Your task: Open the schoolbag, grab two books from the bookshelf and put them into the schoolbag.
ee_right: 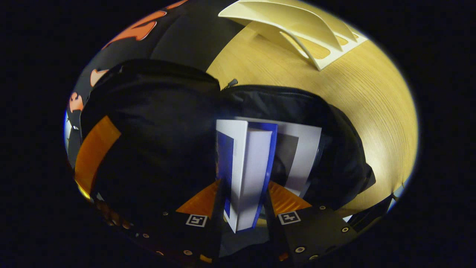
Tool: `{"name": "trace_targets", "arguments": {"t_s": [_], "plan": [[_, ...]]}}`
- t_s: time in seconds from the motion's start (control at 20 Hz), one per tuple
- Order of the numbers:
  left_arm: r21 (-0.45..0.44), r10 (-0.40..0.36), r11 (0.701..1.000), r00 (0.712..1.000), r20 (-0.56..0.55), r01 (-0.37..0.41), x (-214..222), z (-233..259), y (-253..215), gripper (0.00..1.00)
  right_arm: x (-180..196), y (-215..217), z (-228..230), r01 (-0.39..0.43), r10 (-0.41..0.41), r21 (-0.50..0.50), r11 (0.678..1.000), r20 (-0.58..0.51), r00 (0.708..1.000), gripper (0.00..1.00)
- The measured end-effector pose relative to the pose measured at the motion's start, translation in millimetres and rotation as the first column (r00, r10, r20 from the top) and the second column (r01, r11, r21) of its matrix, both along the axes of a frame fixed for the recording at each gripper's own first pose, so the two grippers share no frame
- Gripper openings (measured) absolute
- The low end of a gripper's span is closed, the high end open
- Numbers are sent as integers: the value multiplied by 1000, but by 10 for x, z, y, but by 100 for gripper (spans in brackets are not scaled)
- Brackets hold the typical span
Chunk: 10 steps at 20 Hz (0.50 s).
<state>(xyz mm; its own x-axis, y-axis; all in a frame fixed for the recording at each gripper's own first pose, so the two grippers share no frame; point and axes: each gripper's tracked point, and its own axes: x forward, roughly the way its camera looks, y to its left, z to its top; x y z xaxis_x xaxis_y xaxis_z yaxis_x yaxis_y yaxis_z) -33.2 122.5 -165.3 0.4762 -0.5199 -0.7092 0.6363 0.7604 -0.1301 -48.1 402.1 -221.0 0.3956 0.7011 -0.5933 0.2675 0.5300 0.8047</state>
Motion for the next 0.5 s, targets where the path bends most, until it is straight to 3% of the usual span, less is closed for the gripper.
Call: {"name": "trace_targets", "arguments": {"t_s": [0.15,0.2,0.3,0.5], "plan": [[23,62,998,998,32,-63,54,-18,109,5,-52,-148,-65,-153,166,-170,973,63,984,59],[27,91,995,995,27,-92,39,-44,136,5,-16,-234,-60,-175,196,-200,964,90,976,64],[23,155,988,988,5,-155,0,-117,132,5,20,-418,13,-192,219,-211,958,110,969,76],[63,278,958,960,38,-280,-31,-131,44,8,10,-1050,196,-219,259,-222,950,170,951,76]]}}
